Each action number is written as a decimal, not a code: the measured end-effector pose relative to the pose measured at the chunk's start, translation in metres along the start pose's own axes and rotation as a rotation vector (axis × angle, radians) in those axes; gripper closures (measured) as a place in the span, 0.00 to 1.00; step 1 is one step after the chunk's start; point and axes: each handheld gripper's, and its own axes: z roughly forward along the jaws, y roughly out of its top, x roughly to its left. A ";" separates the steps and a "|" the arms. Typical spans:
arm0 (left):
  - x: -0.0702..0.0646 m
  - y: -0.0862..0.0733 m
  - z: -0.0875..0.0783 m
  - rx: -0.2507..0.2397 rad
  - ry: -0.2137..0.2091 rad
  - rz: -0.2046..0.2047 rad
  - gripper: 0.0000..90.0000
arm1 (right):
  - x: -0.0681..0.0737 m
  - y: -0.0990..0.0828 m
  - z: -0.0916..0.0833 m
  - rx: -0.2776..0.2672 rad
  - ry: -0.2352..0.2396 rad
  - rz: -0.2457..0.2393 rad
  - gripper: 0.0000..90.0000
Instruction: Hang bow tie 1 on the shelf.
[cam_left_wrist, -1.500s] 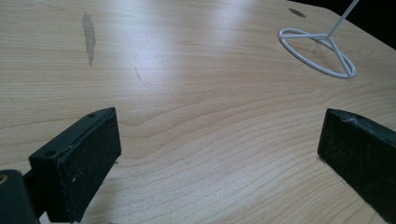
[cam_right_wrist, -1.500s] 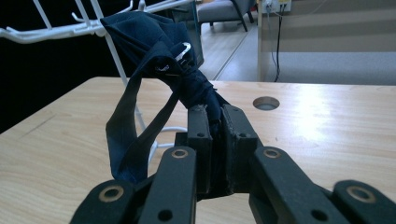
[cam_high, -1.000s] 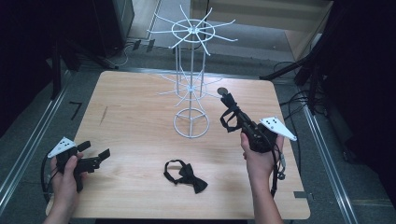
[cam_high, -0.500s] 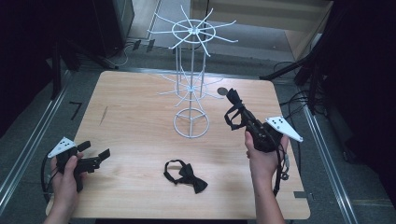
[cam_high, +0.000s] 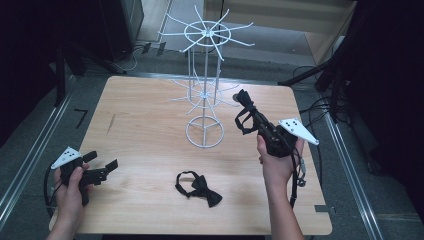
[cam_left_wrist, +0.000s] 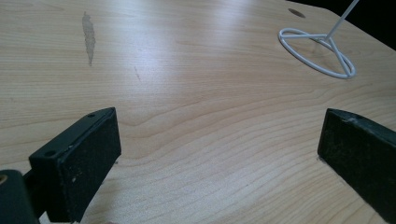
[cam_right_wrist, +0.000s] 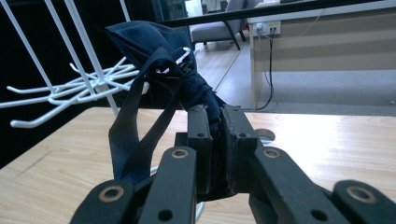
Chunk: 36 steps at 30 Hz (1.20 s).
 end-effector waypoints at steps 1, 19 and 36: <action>0.000 0.000 0.000 -0.001 0.000 0.003 0.00 | 0.001 0.001 0.001 0.002 -0.002 -0.002 0.93; 0.000 0.000 0.000 -0.005 0.001 0.001 0.00 | 0.009 0.005 0.017 0.015 0.015 0.006 0.93; 0.000 0.000 0.000 -0.003 0.000 0.003 0.00 | 0.012 -0.002 0.040 0.054 0.019 0.029 0.93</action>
